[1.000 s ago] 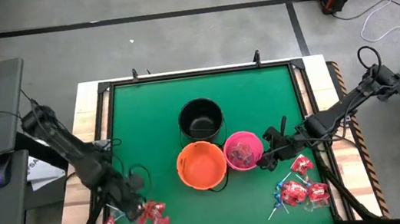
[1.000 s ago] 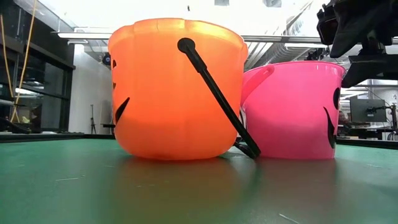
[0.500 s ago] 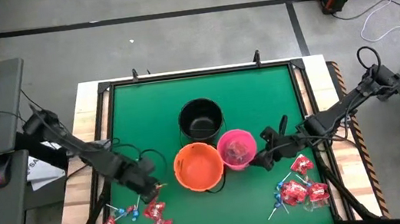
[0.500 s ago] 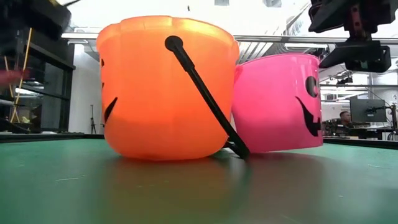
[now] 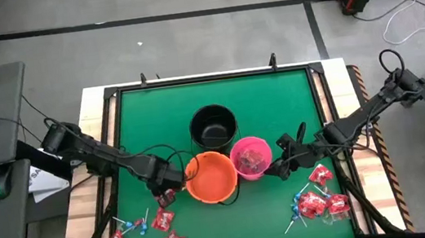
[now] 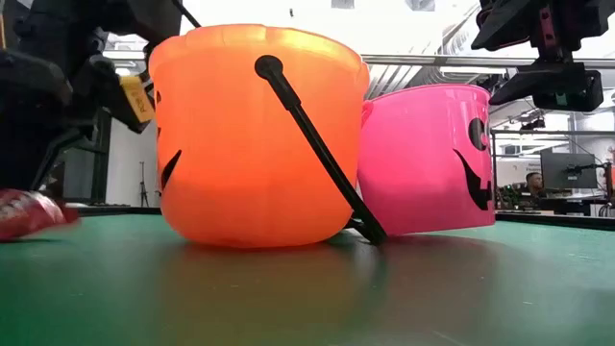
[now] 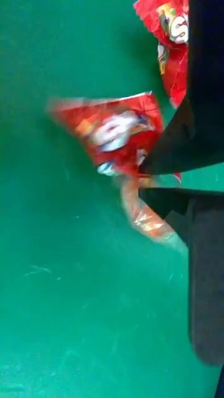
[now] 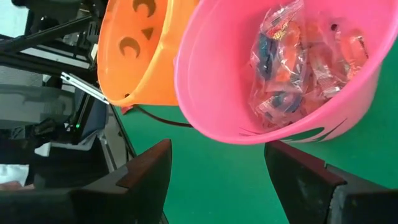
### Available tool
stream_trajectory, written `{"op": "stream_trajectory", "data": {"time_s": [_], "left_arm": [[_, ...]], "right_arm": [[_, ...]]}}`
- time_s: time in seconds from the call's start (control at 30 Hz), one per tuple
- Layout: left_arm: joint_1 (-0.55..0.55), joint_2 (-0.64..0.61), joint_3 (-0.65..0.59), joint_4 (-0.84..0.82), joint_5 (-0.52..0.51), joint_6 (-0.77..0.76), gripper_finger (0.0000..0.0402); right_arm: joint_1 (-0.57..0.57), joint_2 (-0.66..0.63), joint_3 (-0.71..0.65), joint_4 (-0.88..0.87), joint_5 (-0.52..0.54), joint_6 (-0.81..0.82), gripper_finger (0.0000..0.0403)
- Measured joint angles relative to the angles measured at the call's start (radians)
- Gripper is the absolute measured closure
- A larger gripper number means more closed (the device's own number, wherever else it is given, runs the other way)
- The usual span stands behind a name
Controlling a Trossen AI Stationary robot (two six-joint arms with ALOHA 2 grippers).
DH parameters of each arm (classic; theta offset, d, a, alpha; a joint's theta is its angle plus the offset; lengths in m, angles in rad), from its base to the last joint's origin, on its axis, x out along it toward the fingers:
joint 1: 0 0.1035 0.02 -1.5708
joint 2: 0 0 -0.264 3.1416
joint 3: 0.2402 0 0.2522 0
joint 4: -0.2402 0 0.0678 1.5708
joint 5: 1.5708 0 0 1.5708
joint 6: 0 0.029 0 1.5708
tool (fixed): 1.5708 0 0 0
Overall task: Sort candy by brand, put in halloween buckets
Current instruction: Put the orange gummy into the pink bucket
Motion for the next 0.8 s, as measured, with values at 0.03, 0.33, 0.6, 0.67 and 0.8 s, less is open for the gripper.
{"op": "stream_trajectory", "data": {"time_s": [0.03,0.33,0.6,0.67,0.8], "left_arm": [[0.005,-0.013,0.0,-0.003,0.0,0.016,0.0352],[0.016,-0.114,0.0,-0.082,-0.033,0.135,0.026],[0.015,-0.119,-0.08,-0.056,-0.025,0.264,0.0231],[0.015,-0.118,-0.107,-0.038,-0.024,0.28,0.0231],[0.015,-0.118,-0.145,0.009,-0.024,0.315,0.0231]], "right_arm": [[0.0,0.0,0.0,0.004,-0.005,0.0,0.0153],[-0.005,-0.005,0.0,0.093,-0.005,-0.087,0.0153],[-0.005,-0.005,0.0,0.093,0.012,-0.087,0.0153],[-0.006,-0.005,0.0,0.093,0.012,-0.087,0.0153],[-0.006,-0.005,0.0,0.093,0.012,-0.086,0.0153]]}}
